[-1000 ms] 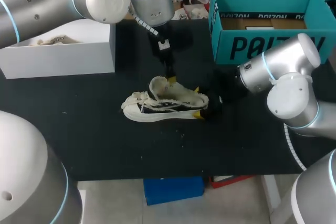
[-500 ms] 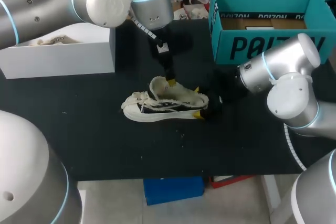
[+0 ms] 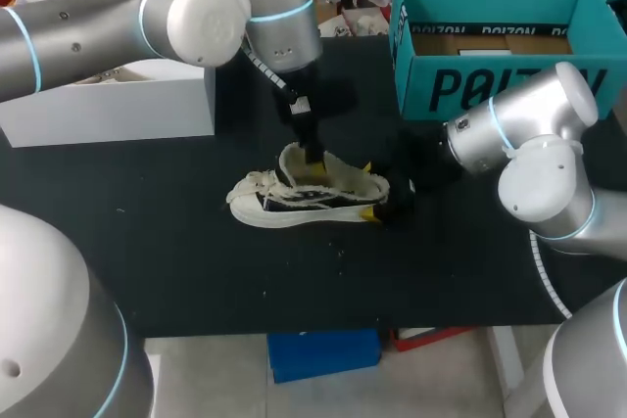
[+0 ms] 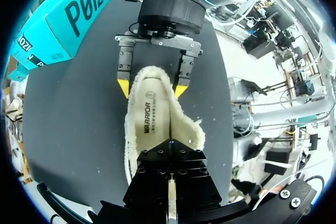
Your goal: Take the shoe out of the shoebox, open the shoe tongue, remove and reinsert the insole, then place the shoe into the shoebox
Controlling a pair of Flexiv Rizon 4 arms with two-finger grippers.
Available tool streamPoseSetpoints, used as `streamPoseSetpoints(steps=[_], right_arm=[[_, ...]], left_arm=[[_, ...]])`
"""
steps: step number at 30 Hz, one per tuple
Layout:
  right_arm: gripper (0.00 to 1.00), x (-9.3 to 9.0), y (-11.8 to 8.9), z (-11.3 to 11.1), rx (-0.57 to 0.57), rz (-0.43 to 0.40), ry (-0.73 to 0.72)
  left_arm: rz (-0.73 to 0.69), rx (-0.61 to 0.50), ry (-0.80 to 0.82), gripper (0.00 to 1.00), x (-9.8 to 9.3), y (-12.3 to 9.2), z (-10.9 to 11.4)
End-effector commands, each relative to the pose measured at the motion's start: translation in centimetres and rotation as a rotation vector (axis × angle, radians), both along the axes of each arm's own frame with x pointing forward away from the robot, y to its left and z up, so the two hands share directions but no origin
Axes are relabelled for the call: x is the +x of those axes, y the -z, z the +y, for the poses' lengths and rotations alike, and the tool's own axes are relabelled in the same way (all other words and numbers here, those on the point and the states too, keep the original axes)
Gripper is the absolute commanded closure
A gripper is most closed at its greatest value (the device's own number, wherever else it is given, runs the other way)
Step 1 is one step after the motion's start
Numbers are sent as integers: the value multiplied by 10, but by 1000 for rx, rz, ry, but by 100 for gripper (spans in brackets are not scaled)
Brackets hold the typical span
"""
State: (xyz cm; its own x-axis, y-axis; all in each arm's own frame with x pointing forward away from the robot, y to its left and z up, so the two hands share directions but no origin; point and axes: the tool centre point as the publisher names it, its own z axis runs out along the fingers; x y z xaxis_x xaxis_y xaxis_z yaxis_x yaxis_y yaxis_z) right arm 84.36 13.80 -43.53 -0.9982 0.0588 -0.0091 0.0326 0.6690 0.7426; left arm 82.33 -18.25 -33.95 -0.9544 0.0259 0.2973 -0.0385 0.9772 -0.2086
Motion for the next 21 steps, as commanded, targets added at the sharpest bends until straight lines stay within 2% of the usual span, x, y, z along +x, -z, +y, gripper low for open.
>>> streamPoseSetpoints(steps=[1, 21], right_arm=[[100, 1, 3, 0, -2, 1, 1], [100, 1, 3, 0, -2, 1, 1]], left_arm=[[20, 6, 3, 100, 4, 12, -6], [63, 23, 33, 100, -7, 40, -17]])
